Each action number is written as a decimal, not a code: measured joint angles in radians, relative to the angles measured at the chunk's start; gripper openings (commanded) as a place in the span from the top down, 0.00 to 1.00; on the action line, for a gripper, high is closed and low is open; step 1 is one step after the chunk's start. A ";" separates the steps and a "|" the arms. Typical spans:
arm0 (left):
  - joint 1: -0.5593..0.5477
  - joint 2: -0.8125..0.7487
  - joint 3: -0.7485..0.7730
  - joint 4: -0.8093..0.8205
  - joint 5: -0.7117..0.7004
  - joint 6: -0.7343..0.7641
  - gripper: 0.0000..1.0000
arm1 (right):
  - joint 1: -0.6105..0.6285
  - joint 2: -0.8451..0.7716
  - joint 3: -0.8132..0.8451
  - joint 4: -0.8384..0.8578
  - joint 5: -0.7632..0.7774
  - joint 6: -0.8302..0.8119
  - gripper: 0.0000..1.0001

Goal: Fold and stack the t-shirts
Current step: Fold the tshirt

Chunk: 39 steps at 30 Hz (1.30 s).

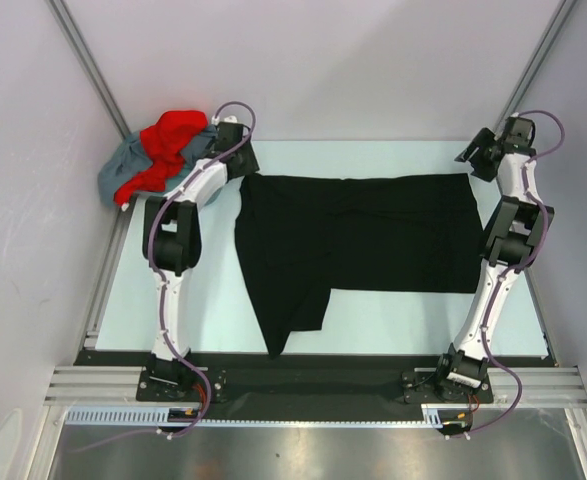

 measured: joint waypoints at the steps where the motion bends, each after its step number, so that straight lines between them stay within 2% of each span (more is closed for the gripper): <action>1: 0.007 0.010 0.009 0.006 0.003 -0.010 0.49 | -0.007 0.015 0.004 0.000 0.000 -0.007 0.32; 8: 0.034 0.079 0.035 0.047 0.045 -0.065 0.51 | -0.029 0.073 0.033 -0.014 -0.014 -0.062 0.41; 11: 0.033 0.095 0.041 0.056 0.055 -0.071 0.51 | -0.032 0.088 0.054 -0.013 -0.022 -0.071 0.41; 21: 0.033 0.117 0.045 0.088 0.080 -0.102 0.52 | -0.051 0.143 0.109 -0.029 -0.037 -0.086 0.37; 30: 0.033 0.126 0.047 0.097 0.078 -0.119 0.61 | -0.058 0.192 0.158 -0.051 -0.062 -0.115 0.36; 36: 0.033 0.126 0.047 0.097 0.051 -0.119 0.65 | -0.058 0.220 0.196 -0.046 -0.082 -0.122 0.44; 39: 0.033 0.126 0.047 0.098 0.038 -0.118 0.68 | -0.057 0.226 0.197 -0.044 -0.089 -0.125 0.55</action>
